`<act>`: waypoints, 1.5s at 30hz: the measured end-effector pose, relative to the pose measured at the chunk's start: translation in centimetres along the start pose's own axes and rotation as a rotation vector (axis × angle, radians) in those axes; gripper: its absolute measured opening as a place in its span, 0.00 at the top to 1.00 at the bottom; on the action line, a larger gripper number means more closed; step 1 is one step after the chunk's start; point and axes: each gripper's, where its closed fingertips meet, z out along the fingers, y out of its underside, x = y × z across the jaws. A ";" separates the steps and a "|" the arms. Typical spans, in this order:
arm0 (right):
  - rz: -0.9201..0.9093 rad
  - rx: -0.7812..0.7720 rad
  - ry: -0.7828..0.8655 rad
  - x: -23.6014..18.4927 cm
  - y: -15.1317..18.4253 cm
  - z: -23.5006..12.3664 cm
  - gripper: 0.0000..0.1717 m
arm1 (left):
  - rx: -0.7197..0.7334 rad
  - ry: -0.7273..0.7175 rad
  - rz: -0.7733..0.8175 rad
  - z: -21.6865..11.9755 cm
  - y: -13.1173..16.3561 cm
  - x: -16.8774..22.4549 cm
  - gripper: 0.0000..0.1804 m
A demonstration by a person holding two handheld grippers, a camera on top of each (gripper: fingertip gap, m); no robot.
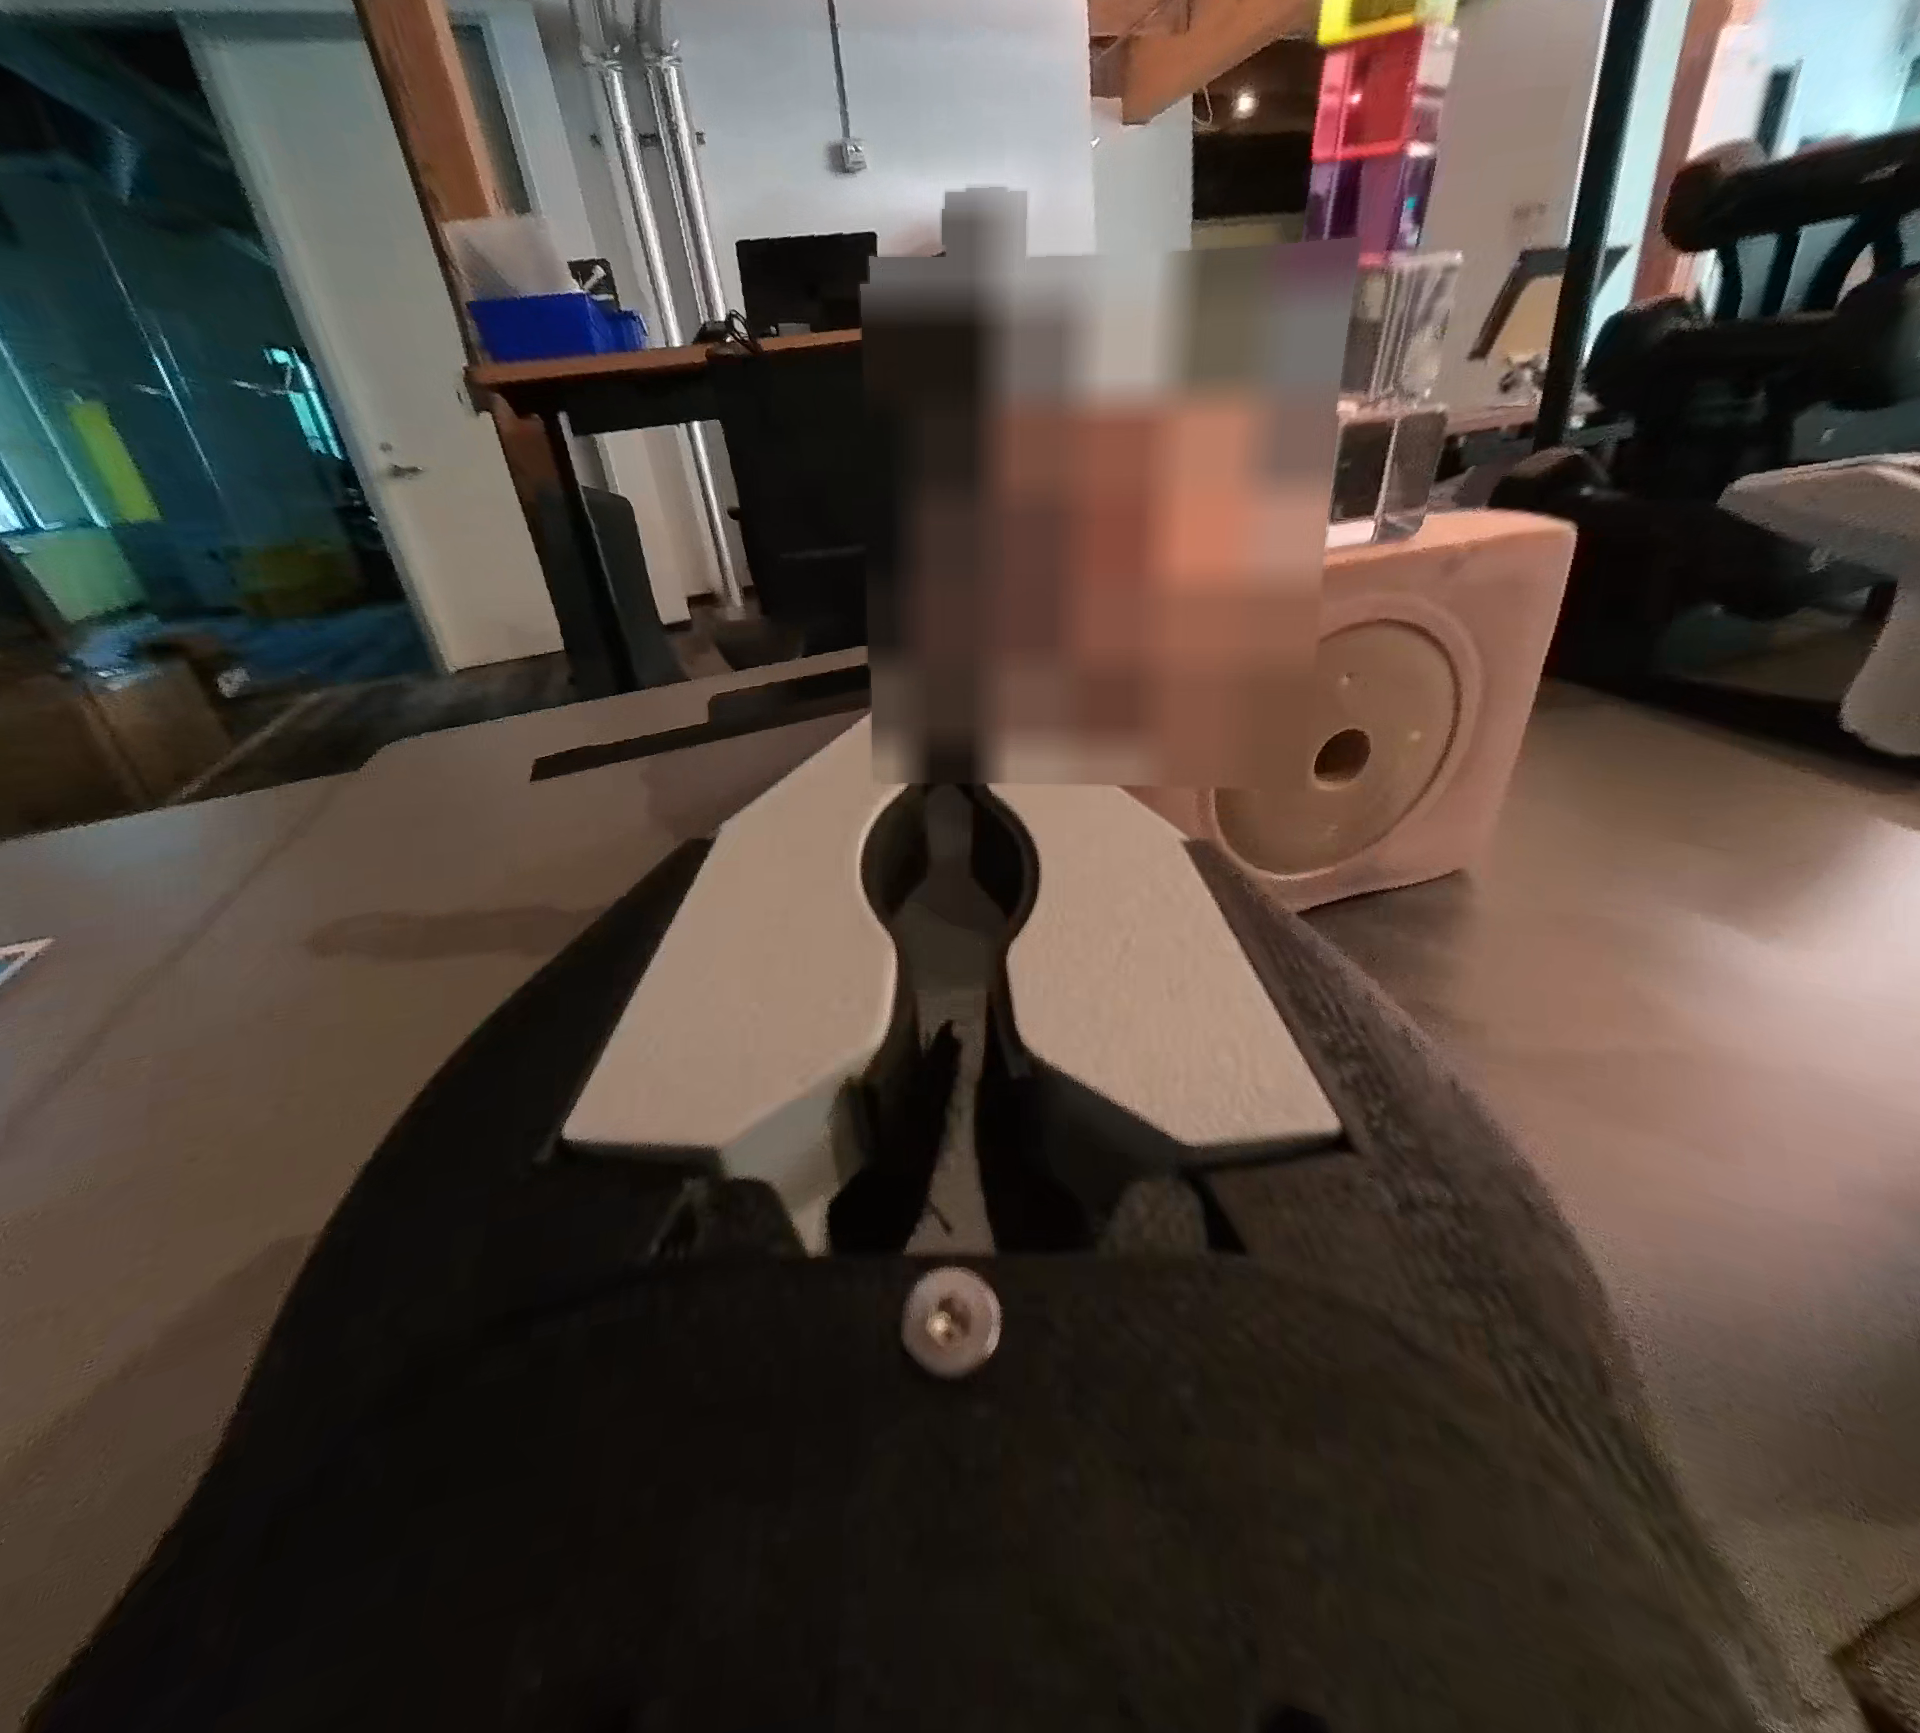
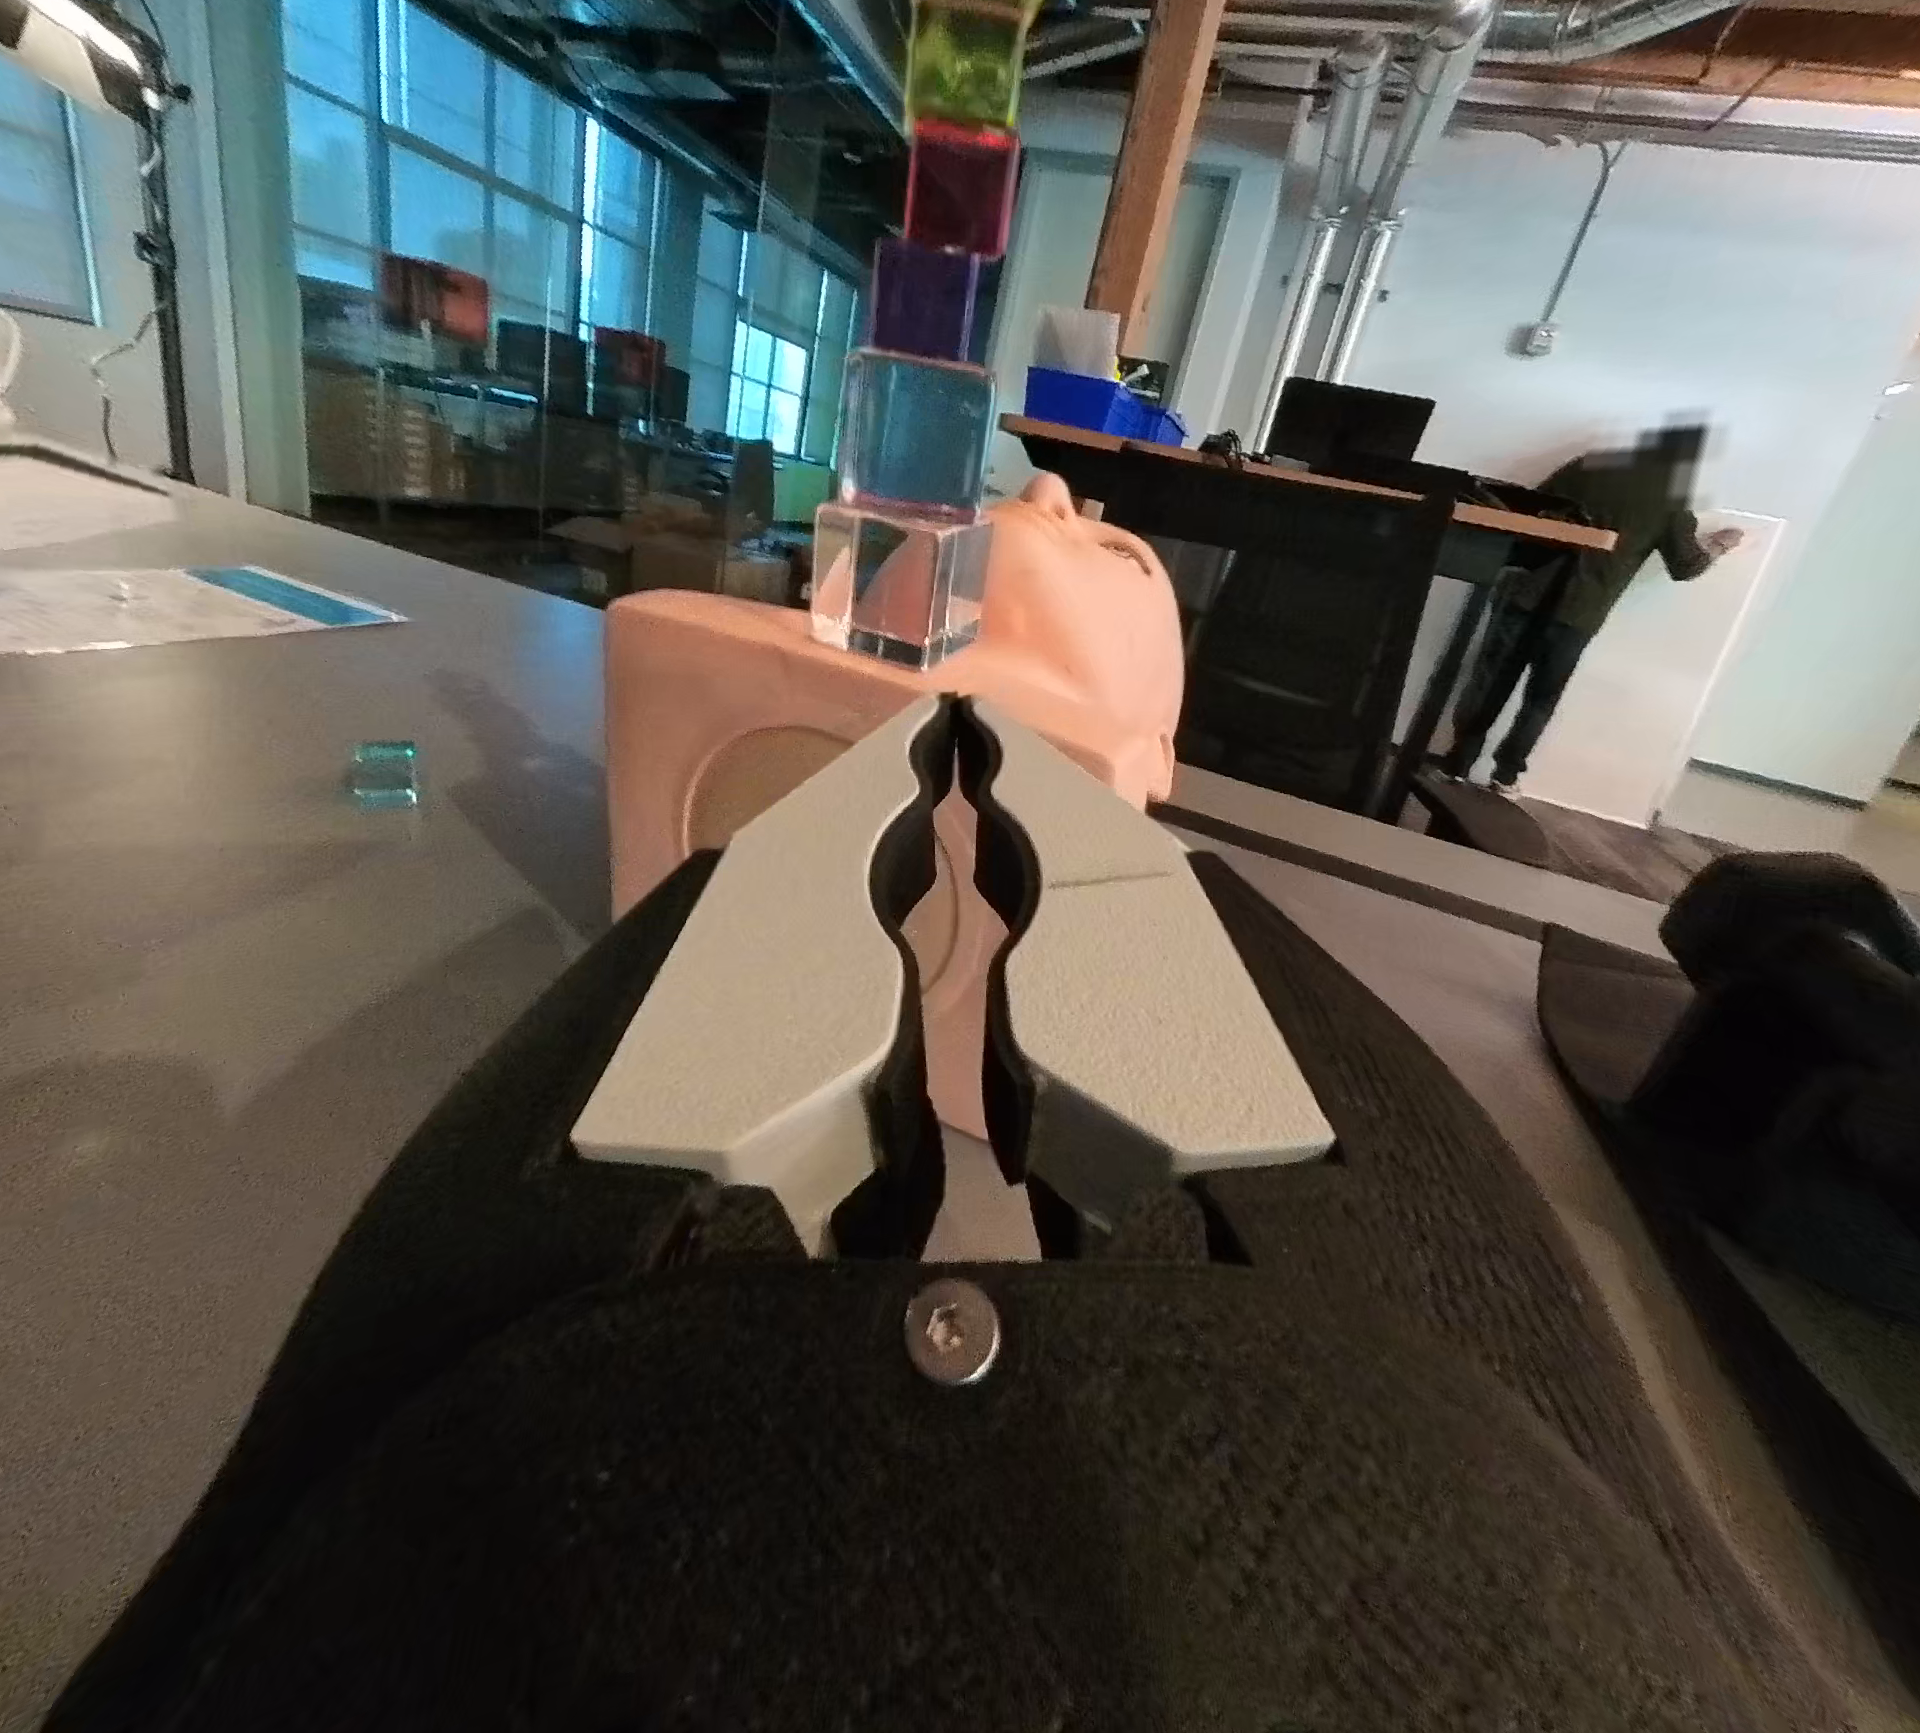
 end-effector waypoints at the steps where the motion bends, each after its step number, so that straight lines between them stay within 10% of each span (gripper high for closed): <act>1: -0.006 -0.011 0.005 0.0 0.2 -0.1 1.00 | -0.001 -0.001 0.019 0.1 0.4 0.0 1.00; 10: 0.022 -0.080 0.072 -1.2 0.0 -1.3 1.00 | -0.005 0.166 -0.066 1.0 0.4 3.5 1.00; 31: 0.036 -0.277 0.045 -11.6 -7.2 -11.4 1.00 | -0.249 0.128 -0.038 -12.3 -3.0 10.7 1.00; 45: 0.099 -0.243 0.014 -8.0 -4.2 -8.8 1.00 | -0.100 0.188 -0.056 -7.8 -5.1 11.3 1.00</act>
